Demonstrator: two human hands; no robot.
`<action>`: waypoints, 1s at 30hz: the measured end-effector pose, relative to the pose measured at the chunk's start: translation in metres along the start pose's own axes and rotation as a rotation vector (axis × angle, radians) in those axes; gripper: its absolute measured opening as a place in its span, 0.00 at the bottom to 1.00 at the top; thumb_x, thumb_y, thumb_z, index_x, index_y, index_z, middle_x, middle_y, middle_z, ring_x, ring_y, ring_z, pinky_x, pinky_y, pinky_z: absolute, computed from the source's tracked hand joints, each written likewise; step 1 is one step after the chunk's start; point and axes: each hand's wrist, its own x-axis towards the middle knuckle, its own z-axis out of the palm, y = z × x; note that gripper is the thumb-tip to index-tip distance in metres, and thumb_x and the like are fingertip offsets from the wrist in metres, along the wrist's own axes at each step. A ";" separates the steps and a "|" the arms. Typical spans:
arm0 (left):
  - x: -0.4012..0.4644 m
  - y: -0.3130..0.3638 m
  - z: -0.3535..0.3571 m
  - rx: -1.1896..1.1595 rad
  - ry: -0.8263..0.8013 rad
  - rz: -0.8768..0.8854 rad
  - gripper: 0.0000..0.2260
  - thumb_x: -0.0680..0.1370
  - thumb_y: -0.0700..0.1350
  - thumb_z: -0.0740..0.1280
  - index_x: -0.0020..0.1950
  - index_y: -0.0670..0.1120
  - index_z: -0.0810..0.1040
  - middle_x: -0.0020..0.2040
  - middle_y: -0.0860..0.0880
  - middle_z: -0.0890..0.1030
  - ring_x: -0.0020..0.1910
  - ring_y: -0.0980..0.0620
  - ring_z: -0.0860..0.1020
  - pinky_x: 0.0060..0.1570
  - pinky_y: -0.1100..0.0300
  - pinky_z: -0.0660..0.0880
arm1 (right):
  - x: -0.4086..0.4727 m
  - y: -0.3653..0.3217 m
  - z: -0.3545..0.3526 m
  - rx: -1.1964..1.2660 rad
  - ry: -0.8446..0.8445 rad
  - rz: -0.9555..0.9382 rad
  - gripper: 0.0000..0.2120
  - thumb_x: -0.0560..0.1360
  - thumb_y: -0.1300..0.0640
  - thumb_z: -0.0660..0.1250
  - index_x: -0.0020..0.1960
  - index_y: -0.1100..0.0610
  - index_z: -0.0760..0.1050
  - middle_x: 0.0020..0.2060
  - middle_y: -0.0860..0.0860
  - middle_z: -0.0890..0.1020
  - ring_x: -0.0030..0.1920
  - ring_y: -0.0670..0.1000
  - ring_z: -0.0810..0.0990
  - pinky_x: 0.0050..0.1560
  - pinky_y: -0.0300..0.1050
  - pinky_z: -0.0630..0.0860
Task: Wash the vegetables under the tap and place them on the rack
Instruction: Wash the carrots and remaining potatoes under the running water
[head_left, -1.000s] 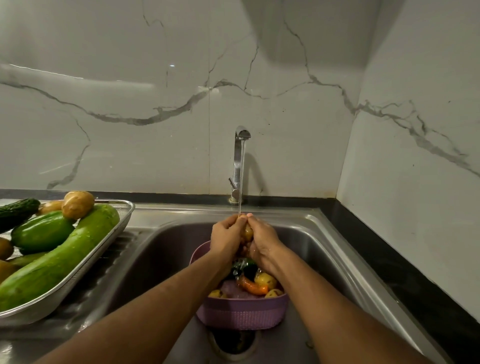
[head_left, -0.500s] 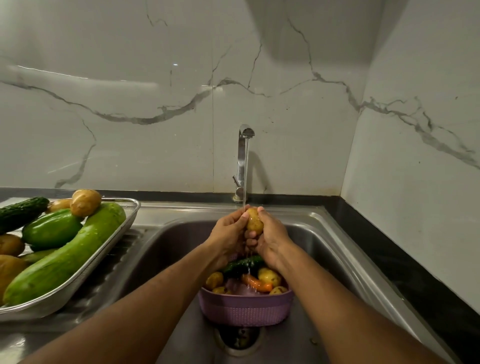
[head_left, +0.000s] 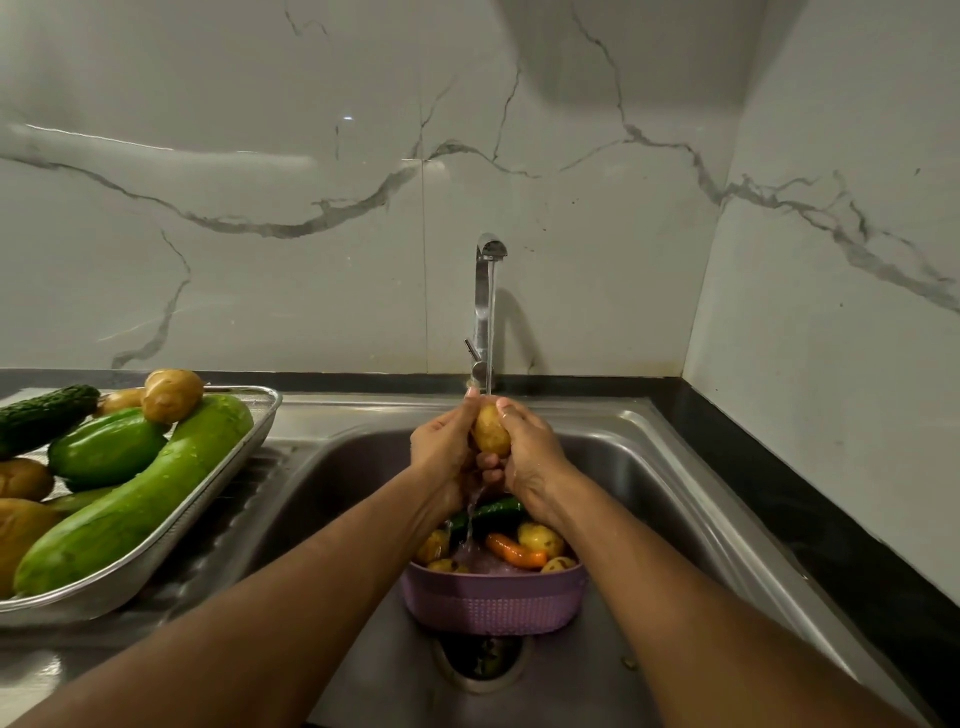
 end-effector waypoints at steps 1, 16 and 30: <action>0.000 0.000 -0.001 -0.005 -0.048 0.000 0.14 0.80 0.54 0.70 0.55 0.45 0.84 0.37 0.44 0.85 0.27 0.52 0.77 0.29 0.57 0.81 | 0.000 -0.001 -0.001 0.034 0.003 0.011 0.12 0.86 0.48 0.58 0.64 0.48 0.77 0.45 0.59 0.80 0.27 0.47 0.73 0.27 0.40 0.70; 0.004 0.000 -0.006 0.010 -0.026 -0.037 0.15 0.78 0.53 0.74 0.59 0.45 0.83 0.42 0.41 0.85 0.26 0.52 0.78 0.28 0.57 0.79 | 0.001 -0.001 0.000 0.012 -0.047 0.006 0.12 0.87 0.49 0.57 0.64 0.49 0.76 0.49 0.61 0.79 0.28 0.47 0.73 0.27 0.41 0.70; 0.008 -0.002 -0.014 0.130 -0.239 0.000 0.12 0.82 0.44 0.69 0.65 0.48 0.82 0.53 0.40 0.84 0.34 0.50 0.80 0.39 0.52 0.84 | 0.004 0.000 -0.015 -0.004 -0.020 0.030 0.13 0.87 0.50 0.57 0.65 0.51 0.77 0.46 0.59 0.80 0.28 0.48 0.74 0.27 0.40 0.70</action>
